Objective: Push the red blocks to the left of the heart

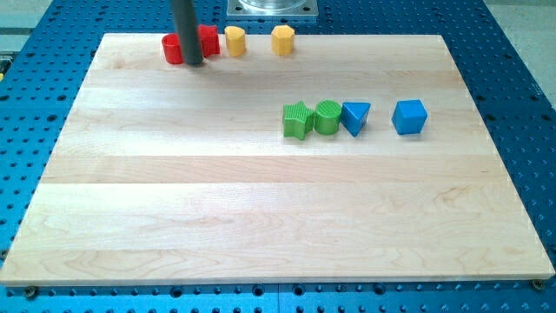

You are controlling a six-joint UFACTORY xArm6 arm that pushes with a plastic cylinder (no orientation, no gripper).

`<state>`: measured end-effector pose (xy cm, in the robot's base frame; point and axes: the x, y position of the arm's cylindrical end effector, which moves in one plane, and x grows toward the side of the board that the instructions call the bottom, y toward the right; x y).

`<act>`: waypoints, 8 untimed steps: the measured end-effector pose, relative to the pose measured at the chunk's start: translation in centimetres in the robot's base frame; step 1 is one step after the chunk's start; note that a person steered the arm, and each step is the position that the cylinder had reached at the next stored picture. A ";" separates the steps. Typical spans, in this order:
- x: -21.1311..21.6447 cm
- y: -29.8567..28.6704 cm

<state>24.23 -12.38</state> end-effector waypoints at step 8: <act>3.6 6.5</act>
<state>27.88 -5.88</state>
